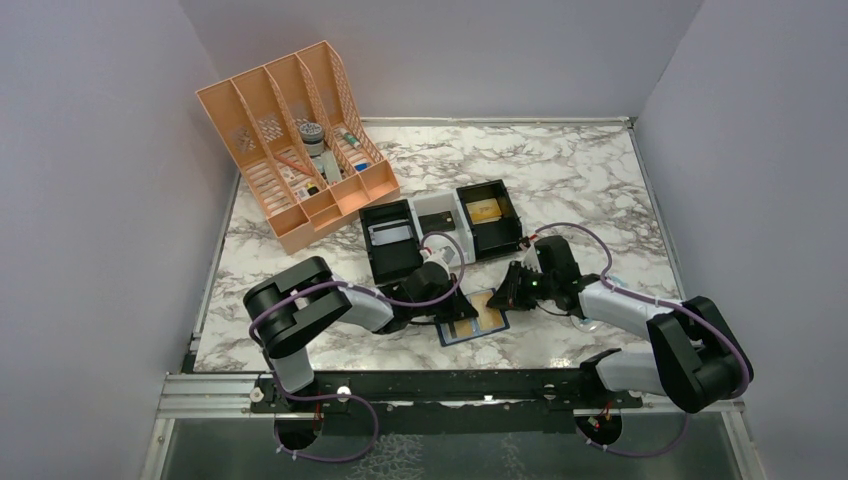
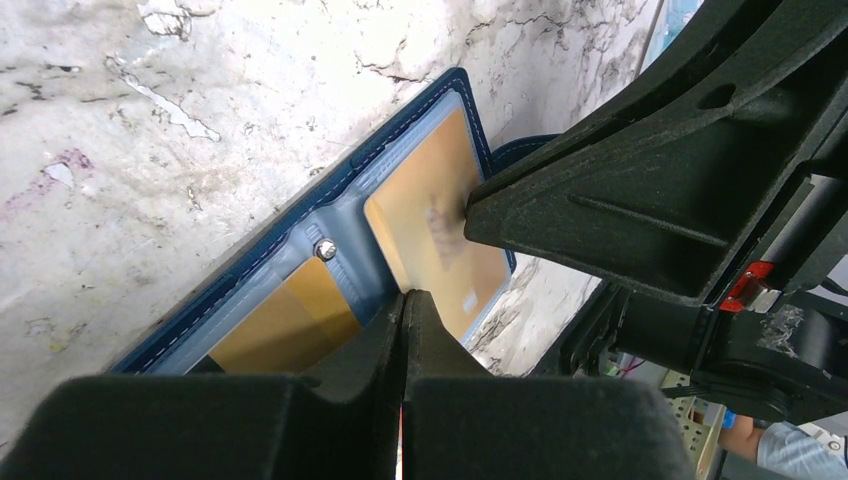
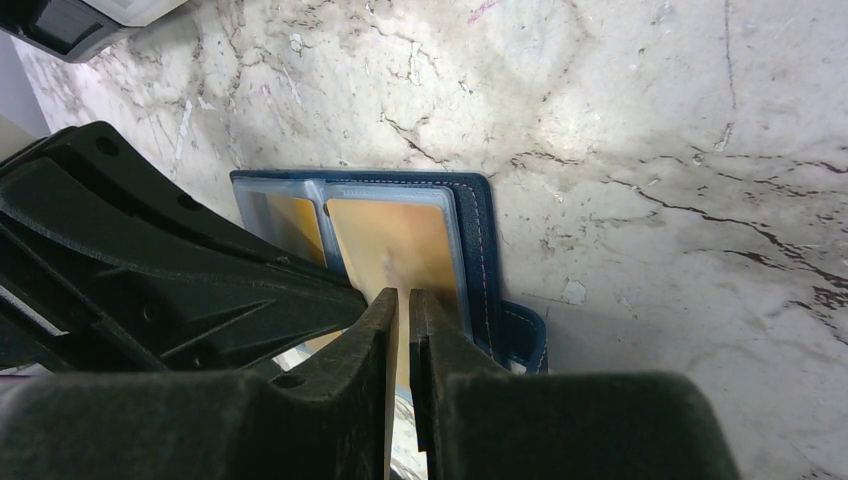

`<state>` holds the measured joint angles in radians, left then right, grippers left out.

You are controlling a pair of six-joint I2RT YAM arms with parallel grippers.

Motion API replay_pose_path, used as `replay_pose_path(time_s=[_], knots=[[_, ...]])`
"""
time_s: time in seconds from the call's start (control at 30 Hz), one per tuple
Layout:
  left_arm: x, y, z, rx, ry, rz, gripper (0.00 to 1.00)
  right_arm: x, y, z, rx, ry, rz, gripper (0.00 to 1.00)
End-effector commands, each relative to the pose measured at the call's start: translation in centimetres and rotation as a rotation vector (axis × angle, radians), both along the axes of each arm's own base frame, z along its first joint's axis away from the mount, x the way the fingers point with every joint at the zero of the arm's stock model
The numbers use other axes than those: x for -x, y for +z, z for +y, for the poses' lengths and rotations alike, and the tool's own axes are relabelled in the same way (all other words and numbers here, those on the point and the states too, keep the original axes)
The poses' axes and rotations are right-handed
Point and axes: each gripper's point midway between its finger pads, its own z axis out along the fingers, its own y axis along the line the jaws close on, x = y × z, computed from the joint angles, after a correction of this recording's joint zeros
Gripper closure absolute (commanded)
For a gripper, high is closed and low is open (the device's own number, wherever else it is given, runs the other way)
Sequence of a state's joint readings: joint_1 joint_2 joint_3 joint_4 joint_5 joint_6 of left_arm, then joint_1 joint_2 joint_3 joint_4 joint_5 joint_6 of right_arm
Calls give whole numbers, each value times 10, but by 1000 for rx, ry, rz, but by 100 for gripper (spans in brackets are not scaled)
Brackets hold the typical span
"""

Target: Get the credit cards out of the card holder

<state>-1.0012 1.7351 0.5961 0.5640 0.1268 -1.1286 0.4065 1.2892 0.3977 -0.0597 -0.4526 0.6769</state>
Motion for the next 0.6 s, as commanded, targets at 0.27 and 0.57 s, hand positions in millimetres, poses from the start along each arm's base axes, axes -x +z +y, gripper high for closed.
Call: replay_pose_path(time_s=[0.27,0.57], knots=[[4,-8,17,-38,37,-20,100,20,-38,-33,186,-54,85,88],[5,-2,21,-28,43,-29,100,16,-32,-32,176,-60,64,86]])
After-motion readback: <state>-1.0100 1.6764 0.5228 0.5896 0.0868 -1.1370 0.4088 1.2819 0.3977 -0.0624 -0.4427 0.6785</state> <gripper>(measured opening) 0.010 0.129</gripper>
